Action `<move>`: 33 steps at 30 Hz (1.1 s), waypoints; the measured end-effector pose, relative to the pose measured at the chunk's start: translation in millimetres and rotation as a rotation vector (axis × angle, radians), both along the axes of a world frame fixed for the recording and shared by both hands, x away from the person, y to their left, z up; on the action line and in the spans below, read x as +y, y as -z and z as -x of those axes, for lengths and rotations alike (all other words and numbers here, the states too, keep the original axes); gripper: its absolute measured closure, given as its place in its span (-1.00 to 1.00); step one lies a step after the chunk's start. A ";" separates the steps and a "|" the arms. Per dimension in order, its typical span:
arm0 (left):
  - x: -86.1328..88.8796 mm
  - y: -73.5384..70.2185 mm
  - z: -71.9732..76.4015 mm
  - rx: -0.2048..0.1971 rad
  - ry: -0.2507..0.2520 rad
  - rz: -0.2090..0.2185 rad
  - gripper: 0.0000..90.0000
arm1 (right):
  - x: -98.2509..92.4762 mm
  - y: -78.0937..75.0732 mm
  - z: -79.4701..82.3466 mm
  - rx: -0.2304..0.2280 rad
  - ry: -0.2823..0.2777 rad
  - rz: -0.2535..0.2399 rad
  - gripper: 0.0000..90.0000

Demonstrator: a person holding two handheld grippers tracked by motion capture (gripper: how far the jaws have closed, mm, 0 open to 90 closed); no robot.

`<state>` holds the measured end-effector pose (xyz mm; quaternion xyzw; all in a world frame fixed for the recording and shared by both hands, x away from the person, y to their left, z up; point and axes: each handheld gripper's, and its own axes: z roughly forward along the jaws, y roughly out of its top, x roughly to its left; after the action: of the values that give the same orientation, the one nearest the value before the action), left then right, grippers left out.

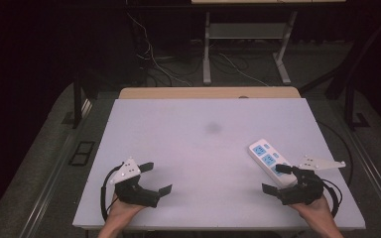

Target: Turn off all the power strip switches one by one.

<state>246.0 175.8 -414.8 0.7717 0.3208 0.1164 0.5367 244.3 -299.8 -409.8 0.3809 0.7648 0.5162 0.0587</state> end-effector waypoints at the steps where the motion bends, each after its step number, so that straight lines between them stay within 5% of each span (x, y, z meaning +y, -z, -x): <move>1: 0.0 0.0 0.0 0.000 0.000 -0.001 -1.00 | 0.3 0.0 0.1 0.000 -0.001 0.001 -0.99; 33: 3.9 0.3 0.1 0.004 -0.017 0.008 -1.00 | 7.9 -6.0 -4.8 0.038 -0.065 0.084 -0.99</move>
<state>245.9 179.7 -415.1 0.7671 0.3289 0.1179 0.5381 249.0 -291.9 -403.9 0.3629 0.7987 0.4780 0.0430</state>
